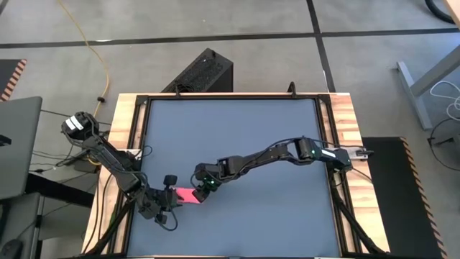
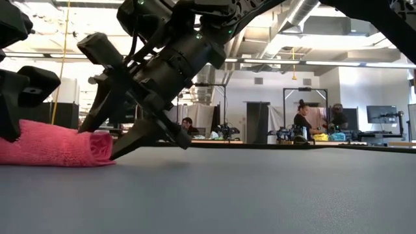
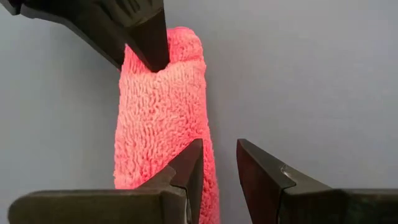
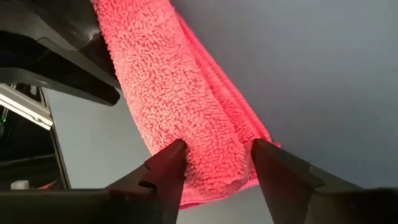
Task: Roll towel into tight, uniform cylinder
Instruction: Roll the red towel
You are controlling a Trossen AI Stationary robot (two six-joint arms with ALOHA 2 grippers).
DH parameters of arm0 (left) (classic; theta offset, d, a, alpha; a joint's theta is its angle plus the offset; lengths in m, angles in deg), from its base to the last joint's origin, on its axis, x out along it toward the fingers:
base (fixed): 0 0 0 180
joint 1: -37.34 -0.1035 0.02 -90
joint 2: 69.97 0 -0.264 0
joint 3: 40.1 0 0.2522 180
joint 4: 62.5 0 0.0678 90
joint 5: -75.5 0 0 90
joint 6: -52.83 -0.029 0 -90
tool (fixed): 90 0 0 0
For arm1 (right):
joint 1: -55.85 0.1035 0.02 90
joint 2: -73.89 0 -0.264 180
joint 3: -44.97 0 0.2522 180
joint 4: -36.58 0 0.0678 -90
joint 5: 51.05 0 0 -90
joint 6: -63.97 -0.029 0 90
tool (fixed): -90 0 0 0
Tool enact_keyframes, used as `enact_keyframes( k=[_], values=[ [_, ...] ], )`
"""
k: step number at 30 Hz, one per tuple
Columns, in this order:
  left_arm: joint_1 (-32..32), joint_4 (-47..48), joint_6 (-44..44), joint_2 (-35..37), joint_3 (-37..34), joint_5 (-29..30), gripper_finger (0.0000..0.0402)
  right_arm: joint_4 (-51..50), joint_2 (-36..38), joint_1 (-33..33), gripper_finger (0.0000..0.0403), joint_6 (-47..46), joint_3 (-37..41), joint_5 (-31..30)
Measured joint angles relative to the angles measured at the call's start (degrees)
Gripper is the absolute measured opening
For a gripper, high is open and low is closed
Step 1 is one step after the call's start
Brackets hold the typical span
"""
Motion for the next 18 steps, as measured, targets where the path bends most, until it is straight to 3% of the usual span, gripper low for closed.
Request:
enact_keyframes(
  k=[4,7,11,14,18],
  values=[
    [0.1,-2.7,-1.2,0.1,0.0,0.3,0.0087,-0.9,0.6,0.0,0.0227,0.0,0.0,1.1],
    [1.1,-6.5,-7.2,0.6,0.5,1.7,0.0087,-0.8,0.6,0.0,0.0228,0.0,0.0,1.4],
    [2.7,-6.6,-10.5,1.8,1.4,11.7,0.0087,-1.1,0.6,0.0,0.0228,-0.1,0.0,1.5],
    [2.6,-1.4,-7.1,1.6,1.4,15.3,0.0087,-1.2,0.6,0.0,0.0228,0.0,0.0,1.5],
    [1.3,5.2,1.2,-0.3,1.4,12.8,0.0087,-1.2,0.6,0.0,0.0228,-0.1,0.0,1.5]
  ],
)
